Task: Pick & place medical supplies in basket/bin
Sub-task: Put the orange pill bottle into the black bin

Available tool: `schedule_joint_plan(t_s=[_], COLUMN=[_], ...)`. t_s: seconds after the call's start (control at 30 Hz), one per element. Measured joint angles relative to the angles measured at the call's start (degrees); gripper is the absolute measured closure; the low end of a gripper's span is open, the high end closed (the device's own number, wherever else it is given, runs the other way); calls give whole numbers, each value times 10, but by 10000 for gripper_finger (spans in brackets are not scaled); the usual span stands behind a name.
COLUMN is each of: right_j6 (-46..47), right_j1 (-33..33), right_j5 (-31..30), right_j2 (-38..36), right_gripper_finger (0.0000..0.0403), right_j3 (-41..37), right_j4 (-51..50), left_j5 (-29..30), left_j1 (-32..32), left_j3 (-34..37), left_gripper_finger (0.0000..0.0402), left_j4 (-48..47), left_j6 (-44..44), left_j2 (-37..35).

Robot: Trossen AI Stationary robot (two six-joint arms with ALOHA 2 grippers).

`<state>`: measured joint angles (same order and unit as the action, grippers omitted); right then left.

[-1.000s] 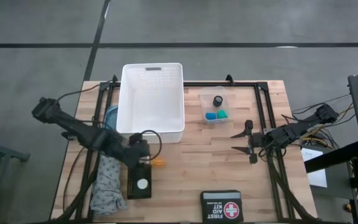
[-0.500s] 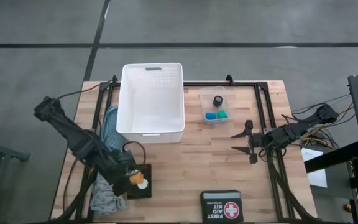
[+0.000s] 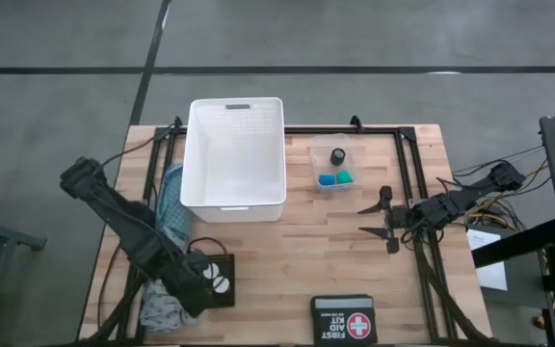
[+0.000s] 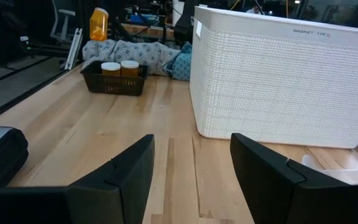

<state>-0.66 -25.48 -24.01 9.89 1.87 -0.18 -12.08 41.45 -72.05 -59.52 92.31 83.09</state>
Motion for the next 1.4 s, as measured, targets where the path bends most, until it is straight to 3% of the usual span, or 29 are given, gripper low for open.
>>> schedule_joint_plan(t_s=[0.27, 0.7, 1.4], right_j6=[0, 0, 0], right_j1=[0, 0, 0], right_j5=[0, 0, 0], right_j2=[0, 0, 0], right_gripper_finger=[197, 197, 197], right_j3=[0, 0, 0], right_j4=[0, 0, 0], left_j5=[-75, -92, -105], left_j1=[-31, -79, -80], left_j3=[1, 1, 16], left_gripper_finger=[183, 183, 183], left_j4=[-10, -21, -3], left_j6=[-41, -141, -161], left_j2=[46, 106, 170])
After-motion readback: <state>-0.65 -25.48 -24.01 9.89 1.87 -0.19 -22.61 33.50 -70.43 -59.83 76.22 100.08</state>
